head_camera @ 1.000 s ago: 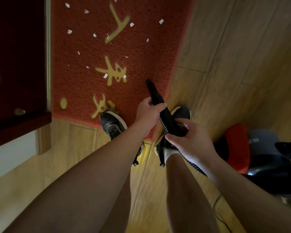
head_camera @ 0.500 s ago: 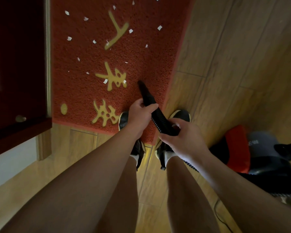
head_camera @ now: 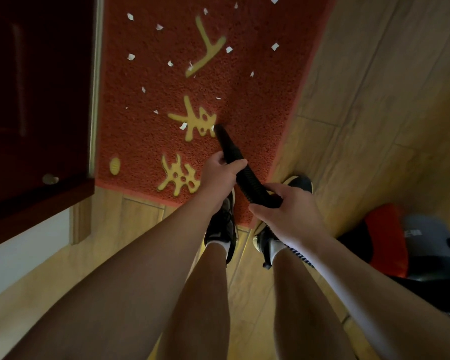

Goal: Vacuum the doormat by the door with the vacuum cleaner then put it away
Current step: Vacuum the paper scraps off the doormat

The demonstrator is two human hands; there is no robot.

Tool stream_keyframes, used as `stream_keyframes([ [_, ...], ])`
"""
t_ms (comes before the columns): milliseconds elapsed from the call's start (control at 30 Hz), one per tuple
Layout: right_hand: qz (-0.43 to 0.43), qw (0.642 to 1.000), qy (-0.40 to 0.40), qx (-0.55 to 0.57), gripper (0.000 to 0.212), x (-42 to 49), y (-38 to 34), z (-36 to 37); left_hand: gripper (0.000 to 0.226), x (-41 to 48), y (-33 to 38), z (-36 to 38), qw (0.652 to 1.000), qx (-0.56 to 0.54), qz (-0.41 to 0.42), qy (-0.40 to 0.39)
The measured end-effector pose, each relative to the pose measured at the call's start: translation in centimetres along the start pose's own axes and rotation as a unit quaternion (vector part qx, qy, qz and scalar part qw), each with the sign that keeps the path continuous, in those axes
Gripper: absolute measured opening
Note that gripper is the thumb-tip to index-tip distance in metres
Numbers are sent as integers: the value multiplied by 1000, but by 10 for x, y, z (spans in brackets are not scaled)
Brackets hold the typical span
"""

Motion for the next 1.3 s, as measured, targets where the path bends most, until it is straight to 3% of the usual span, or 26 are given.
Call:
stream_keyframes([
  [467,-44,999,-7,-29,14,10,-20,21,51,2,4,-32,1000,3,-18,9],
  [733,-66,996,-6,-63,7,16,-31,36,24,11,-2,-54,1000,-14,-8,25],
  [1167,-103,988,-21,-112,17,23,-50,55,46,11,-2,-80,999,-31,6,31],
  [1300,-102,987,-25,-118,11,26,-54,57,33,13,1,-84,999,-31,12,25],
])
Point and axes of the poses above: each hand's wrist, its own x-axis towards the middle knuckle, its own z-axis out of the palm, y = z × x, the point moved 5 cm from there along x, towards the middle knuckle, and after that the axes turned 1 degree about -x, right-handed, at the moved point
